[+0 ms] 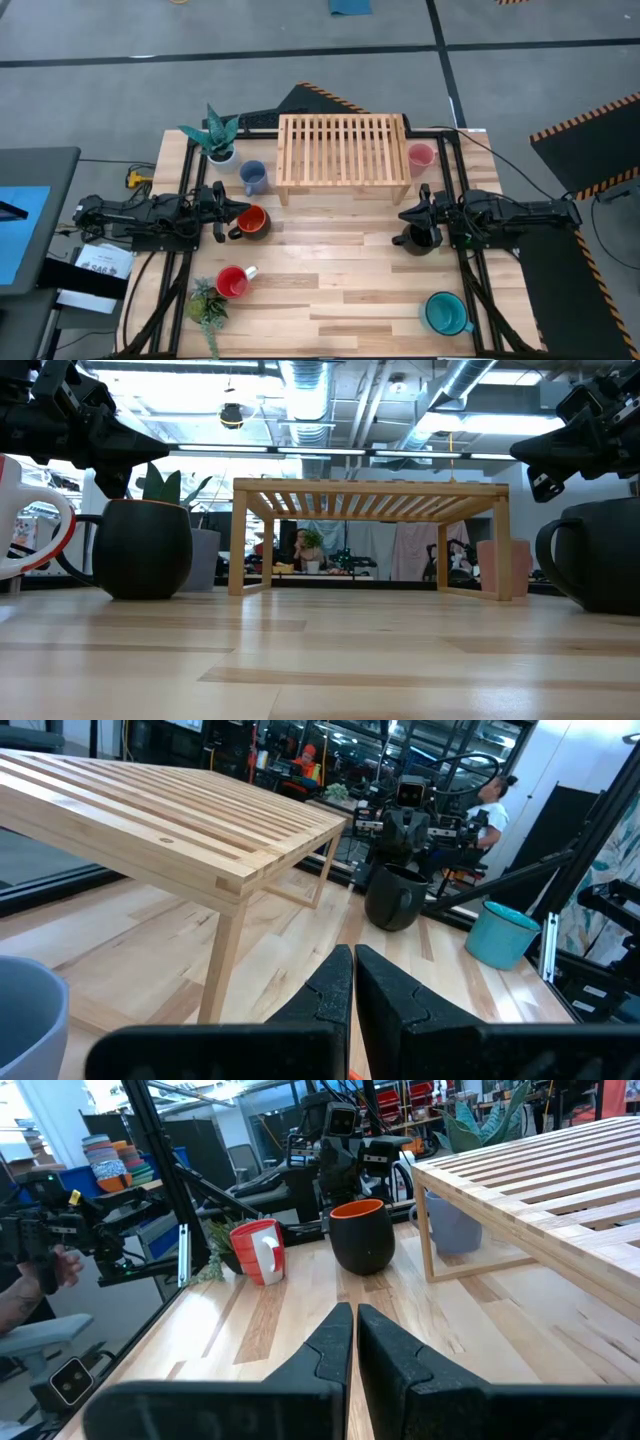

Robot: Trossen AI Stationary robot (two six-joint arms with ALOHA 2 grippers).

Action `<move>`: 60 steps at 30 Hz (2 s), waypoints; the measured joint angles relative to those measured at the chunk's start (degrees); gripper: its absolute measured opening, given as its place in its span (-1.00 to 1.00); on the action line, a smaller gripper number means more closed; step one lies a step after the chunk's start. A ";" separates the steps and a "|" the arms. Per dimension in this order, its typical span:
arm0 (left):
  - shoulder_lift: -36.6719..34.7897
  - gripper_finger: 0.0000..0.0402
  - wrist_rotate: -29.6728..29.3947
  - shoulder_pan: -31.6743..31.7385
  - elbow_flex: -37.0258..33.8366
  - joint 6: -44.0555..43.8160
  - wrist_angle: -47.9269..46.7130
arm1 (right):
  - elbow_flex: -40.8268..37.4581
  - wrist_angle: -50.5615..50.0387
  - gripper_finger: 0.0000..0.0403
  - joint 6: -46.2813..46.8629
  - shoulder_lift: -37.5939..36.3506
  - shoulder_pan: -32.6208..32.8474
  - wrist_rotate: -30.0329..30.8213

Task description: Place coffee mugs

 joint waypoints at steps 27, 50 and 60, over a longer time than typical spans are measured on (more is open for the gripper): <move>-0.01 -1.00 0.00 0.00 0.01 0.00 0.00 | 0.00 5.80 -0.77 -0.07 0.01 0.00 4.40; -0.01 -1.00 -0.26 0.00 0.01 1.92 0.00 | 28.44 -10.24 0.34 9.34 22.04 2.21 -0.66; 0.00 -1.00 -0.24 0.00 -0.01 1.95 0.00 | 55.18 -57.87 0.35 24.53 44.74 10.22 0.31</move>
